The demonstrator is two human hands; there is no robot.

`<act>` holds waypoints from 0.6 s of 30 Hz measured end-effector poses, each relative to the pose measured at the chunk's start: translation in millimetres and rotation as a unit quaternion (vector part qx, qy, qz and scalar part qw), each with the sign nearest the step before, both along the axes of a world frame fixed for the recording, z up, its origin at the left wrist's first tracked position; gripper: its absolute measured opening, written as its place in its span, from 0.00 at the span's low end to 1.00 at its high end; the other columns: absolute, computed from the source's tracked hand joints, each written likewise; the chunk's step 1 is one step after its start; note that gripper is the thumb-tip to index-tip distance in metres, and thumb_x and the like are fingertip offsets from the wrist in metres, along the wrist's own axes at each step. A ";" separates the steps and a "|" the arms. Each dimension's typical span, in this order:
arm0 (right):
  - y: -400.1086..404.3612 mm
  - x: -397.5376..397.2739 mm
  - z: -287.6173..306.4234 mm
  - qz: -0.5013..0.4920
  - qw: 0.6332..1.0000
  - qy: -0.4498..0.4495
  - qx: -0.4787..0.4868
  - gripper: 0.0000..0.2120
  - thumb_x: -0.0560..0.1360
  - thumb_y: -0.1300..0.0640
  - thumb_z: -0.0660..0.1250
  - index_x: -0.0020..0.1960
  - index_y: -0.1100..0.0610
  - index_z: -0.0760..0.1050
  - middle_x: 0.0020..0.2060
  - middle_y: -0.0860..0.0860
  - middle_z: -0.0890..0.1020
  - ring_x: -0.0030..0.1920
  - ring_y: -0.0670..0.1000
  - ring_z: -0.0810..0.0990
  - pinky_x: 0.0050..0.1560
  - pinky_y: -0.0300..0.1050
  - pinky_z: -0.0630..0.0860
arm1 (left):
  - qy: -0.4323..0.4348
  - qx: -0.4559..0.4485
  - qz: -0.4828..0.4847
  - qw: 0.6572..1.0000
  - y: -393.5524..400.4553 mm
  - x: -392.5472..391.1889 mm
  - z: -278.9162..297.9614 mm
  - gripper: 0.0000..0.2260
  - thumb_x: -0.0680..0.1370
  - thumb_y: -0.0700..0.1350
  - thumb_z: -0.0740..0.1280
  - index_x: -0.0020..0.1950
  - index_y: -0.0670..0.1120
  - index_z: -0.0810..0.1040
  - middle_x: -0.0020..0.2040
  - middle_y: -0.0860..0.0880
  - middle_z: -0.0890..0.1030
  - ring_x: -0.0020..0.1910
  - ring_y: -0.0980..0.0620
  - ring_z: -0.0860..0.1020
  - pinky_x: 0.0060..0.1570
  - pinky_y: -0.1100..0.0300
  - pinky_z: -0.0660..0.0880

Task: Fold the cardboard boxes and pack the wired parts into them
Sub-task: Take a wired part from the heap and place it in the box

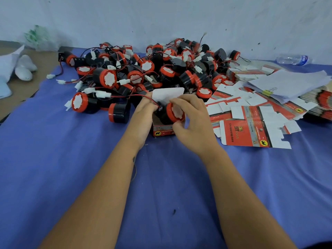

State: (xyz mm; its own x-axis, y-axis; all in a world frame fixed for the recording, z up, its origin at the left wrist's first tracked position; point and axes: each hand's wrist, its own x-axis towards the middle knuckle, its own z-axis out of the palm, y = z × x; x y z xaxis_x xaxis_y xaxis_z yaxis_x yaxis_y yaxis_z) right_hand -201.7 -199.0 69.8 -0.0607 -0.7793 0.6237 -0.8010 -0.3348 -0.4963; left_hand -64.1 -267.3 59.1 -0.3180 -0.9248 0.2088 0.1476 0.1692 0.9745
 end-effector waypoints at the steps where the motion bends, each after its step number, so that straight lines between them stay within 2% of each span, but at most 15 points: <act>1: -0.1 0.7 0.0 -0.008 1.000 0.019 0.000 0.21 0.70 0.58 0.67 0.62 0.58 0.78 0.59 0.51 0.76 0.61 0.51 0.70 0.63 0.41 0.68 | 0.002 -0.007 -0.015 1.000 0.1 0.2 0.1 0.20 0.75 0.43 0.59 0.64 0.55 0.78 0.60 0.53 0.82 0.61 0.55 0.79 0.58 0.58 0.77; 2: -0.7 1.3 -0.1 -0.015 0.999 0.038 -0.003 0.19 0.71 0.57 0.70 0.61 0.57 0.79 0.58 0.51 0.78 0.61 0.51 0.69 0.63 0.42 0.67 | 0.002 -0.008 -0.028 1.000 0.6 -0.1 0.4 0.22 0.74 0.43 0.59 0.66 0.53 0.77 0.62 0.51 0.81 0.63 0.52 0.78 0.62 0.54 0.76; 4: -2.3 2.1 0.4 -0.027 0.997 0.068 -0.009 0.15 0.72 0.58 0.72 0.59 0.56 0.81 0.54 0.50 0.81 0.59 0.54 0.71 0.61 0.46 0.68 | 0.003 -0.009 -0.050 0.999 2.1 -1.4 0.6 0.25 0.72 0.42 0.59 0.69 0.50 0.75 0.63 0.47 0.80 0.64 0.49 0.77 0.63 0.50 0.75; 6: -3.3 2.2 2.1 -0.042 0.995 0.089 -0.008 0.13 0.73 0.61 0.71 0.57 0.56 0.82 0.53 0.49 0.83 0.58 0.56 0.73 0.59 0.52 0.69 | 0.007 -0.020 -0.076 0.997 2.7 -0.8 -0.7 0.26 0.72 0.41 0.59 0.71 0.48 0.73 0.64 0.44 0.79 0.64 0.46 0.77 0.62 0.51 0.75; 8: -3.7 1.8 4.4 -0.054 0.993 0.105 -0.006 0.11 0.74 0.60 0.69 0.56 0.55 0.83 0.53 0.48 0.83 0.59 0.56 0.73 0.60 0.52 0.66 | -0.008 -0.027 -0.101 0.995 0.9 4.6 -2.3 0.28 0.73 0.41 0.58 0.75 0.47 0.66 0.65 0.45 0.77 0.66 0.44 0.74 0.64 0.56 0.73; 10: -4.2 2.6 7.2 -0.059 0.992 0.112 -0.003 0.09 0.75 0.58 0.69 0.53 0.52 0.83 0.52 0.45 0.83 0.59 0.53 0.73 0.61 0.51 0.62 | -0.062 -0.045 -0.129 0.989 -2.5 11.2 -3.4 0.34 0.73 0.40 0.59 0.79 0.51 0.58 0.69 0.48 0.74 0.68 0.47 0.72 0.67 0.57 0.71; 12: -5.1 4.8 10.5 -0.054 0.992 0.111 0.007 0.07 0.76 0.56 0.69 0.51 0.50 0.84 0.50 0.43 0.83 0.58 0.51 0.73 0.62 0.52 0.61 | -0.118 -0.067 -0.153 0.979 -4.5 14.0 -4.1 0.40 0.73 0.37 0.65 0.80 0.55 0.51 0.70 0.48 0.73 0.69 0.50 0.72 0.69 0.50 0.71; 13: -5.9 6.3 12.6 -0.052 0.992 0.113 0.013 0.06 0.75 0.56 0.69 0.50 0.49 0.84 0.49 0.43 0.83 0.58 0.51 0.73 0.63 0.53 0.60 | -0.134 -0.071 -0.158 0.976 -4.6 12.9 -4.2 0.43 0.73 0.35 0.69 0.81 0.53 0.49 0.68 0.47 0.74 0.67 0.50 0.75 0.67 0.49 0.73; 15: -8.1 9.3 18.0 -0.047 0.989 0.133 0.035 0.06 0.76 0.55 0.69 0.49 0.48 0.84 0.48 0.42 0.83 0.57 0.49 0.73 0.64 0.51 0.56 | -0.147 -0.082 -0.153 0.974 -5.2 9.2 -5.4 0.47 0.72 0.30 0.74 0.80 0.47 0.47 0.64 0.46 0.77 0.62 0.53 0.79 0.60 0.55 0.78; 18: -13.8 10.1 28.9 -0.029 0.978 0.192 0.077 0.07 0.76 0.54 0.67 0.50 0.46 0.84 0.50 0.42 0.83 0.57 0.47 0.73 0.60 0.44 0.52 | -0.137 -0.115 -0.132 0.975 -5.3 7.3 -5.6 0.44 0.71 0.29 0.75 0.79 0.43 0.52 0.64 0.50 0.76 0.60 0.60 0.79 0.55 0.65 0.77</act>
